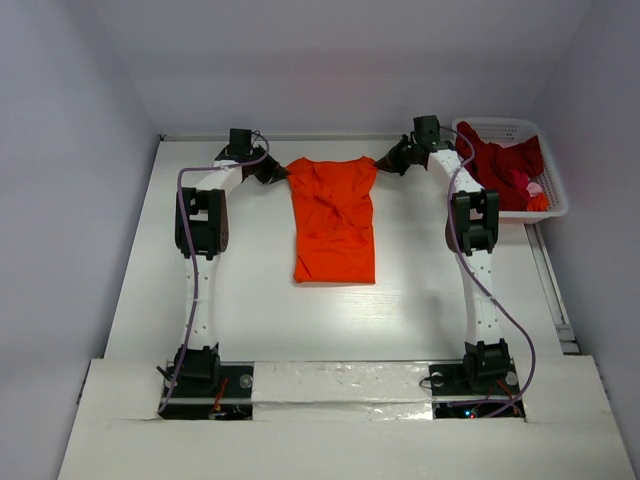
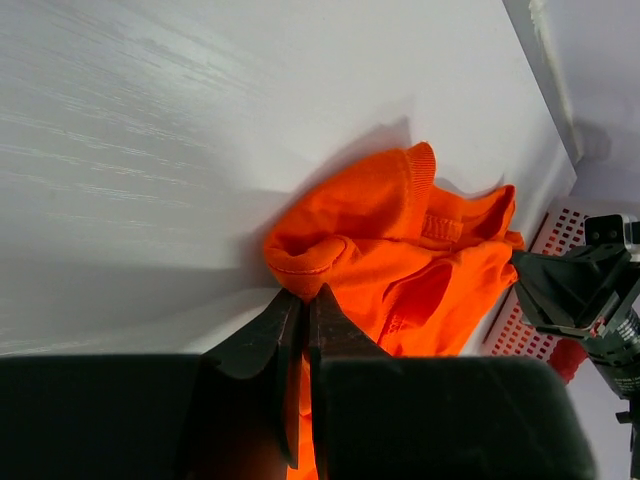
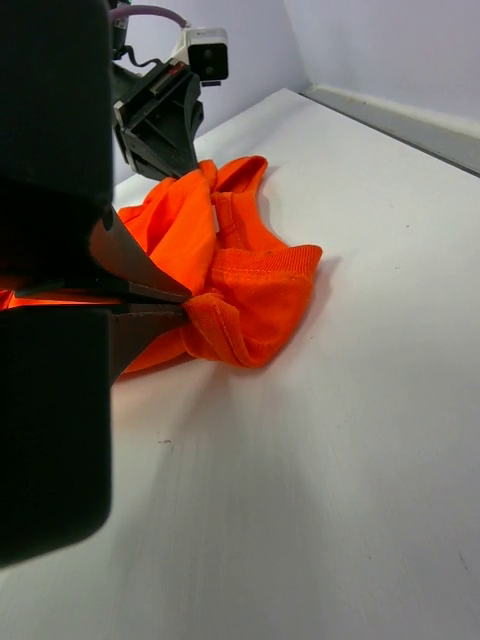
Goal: Fold and stack the t-shirts
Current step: Grab one side of the 2/3 rectangular tshirt with both arms, then fold the long partially folded tshirt into a neat square
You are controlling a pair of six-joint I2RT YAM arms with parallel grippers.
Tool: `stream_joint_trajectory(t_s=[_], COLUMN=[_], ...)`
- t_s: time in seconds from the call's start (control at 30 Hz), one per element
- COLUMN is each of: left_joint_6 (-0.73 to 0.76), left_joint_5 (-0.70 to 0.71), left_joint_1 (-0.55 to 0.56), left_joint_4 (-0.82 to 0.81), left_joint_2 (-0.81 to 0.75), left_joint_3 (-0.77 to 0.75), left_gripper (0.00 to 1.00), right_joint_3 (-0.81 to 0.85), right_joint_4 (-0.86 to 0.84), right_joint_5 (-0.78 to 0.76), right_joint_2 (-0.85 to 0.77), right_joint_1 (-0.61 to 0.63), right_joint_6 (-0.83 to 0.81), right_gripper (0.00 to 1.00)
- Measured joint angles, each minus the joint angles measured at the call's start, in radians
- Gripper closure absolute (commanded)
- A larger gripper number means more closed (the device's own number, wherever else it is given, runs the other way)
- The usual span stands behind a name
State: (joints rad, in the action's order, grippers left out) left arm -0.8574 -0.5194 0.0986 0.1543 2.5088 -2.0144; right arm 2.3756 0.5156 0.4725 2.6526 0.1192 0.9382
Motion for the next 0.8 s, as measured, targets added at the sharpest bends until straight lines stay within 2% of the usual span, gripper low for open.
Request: stream_joint_trajectory(t_s=[0.37,0.53,0.8], left_joint_6=[-0.002,0.0,0.01], left_joint_5=[-0.009,-0.012,-0.015], left_joint_1=[0.0,0.0,0.0], left_joint_4=[-0.001,-0.001,0.006], left_joint_2=[0.0,-0.003,-0.075], left_joint_3=[0.0,0.002,0.085], left_gripper=[1.0,1.0,1.0], right_joint_3=[-0.004,-0.058,-0.104], right_joint_4=[-0.001,-0.007,0.0], right_joint_5=[0.006,0.012,0.021], right_joint_2=[-0.001,-0.021,-0.093], right_joint_1=[0.0,0.0,0.008], right_joint_6=[-0.025,-0.038,-0.084], right_gripper=[1.0,1.0,1.0])
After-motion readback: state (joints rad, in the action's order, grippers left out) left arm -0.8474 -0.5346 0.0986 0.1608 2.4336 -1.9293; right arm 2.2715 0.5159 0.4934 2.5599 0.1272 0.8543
